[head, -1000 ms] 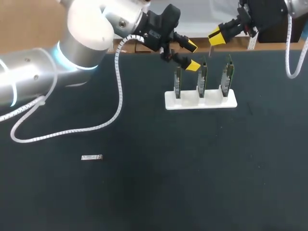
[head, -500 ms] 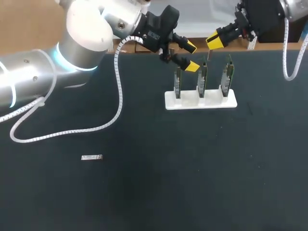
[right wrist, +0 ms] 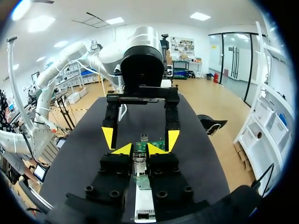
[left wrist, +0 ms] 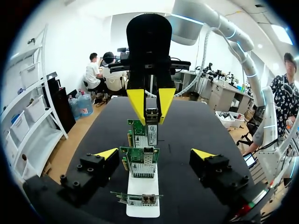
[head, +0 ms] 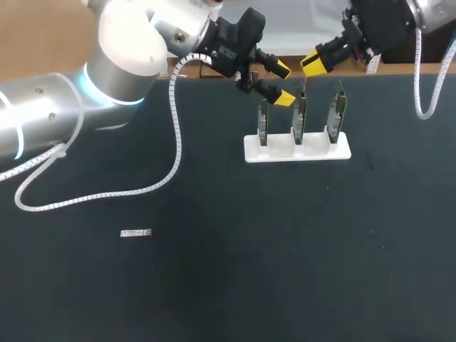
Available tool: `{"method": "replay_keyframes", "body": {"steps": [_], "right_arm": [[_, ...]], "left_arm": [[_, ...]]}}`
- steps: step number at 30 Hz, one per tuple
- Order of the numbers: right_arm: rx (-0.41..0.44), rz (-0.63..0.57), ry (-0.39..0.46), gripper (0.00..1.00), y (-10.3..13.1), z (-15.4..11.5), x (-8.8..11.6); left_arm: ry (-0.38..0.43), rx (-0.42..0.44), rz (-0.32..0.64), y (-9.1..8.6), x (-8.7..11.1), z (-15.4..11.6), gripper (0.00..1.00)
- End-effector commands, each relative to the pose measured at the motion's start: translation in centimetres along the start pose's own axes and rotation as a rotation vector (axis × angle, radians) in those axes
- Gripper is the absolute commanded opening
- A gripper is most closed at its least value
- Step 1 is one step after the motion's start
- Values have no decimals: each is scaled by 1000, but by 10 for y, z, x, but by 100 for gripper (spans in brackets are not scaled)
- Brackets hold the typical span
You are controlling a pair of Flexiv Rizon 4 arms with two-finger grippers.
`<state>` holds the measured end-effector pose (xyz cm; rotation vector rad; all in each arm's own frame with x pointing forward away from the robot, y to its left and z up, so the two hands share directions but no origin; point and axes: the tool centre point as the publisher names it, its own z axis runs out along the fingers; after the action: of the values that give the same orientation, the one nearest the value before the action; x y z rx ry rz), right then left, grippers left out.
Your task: Pick up the optical module with the left hand, and insert it into the network port with the right hand.
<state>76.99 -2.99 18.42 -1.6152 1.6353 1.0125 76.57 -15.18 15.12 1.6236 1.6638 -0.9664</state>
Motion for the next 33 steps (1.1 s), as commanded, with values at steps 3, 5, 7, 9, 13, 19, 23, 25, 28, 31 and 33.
{"method": "replay_keyframes", "body": {"steps": [3, 5, 7, 9, 13, 19, 23, 25, 28, 31, 33], "right_arm": [[0, -6, 6, 0, -2, 4, 1], [0, -5, 7, 0, -3, 5, 1], [2, -1, 2, 0, -4, 5, 0], [3, -2, 3, 0, -4, 5, 0], [3, 1, 10, 0, -6, 6, 1], [-11, 6, 16, 0, -4, 5, 3], [-12, 9, 21, 0, -3, 5, 5], [-11, 7, 22, 0, -4, 5, 5], [-10, 7, 21, 0, -4, 6, 5], [-11, 7, 17, 0, -4, 7, 4], [-13, 5, 14, 0, -3, 8, 3]], "left_arm": [[0, -4, 1, -1, 0, 0, 100], [0, -4, 1, -1, 0, 0, 100], [0, -4, 1, -1, 0, 0, 100], [0, -4, 1, -1, 0, 0, 100], [0, -4, 1, -1, 0, 0, 100], [0, -4, 1, -1, 0, 0, 100], [0, -4, 1, -1, 0, 0, 100], [0, -4, 1, -1, 0, 0, 100], [0, -4, 1, -1, 0, 0, 100], [0, -4, 1, -1, 0, 0, 100], [0, -4, 1, -1, 0, 0, 100]]}}
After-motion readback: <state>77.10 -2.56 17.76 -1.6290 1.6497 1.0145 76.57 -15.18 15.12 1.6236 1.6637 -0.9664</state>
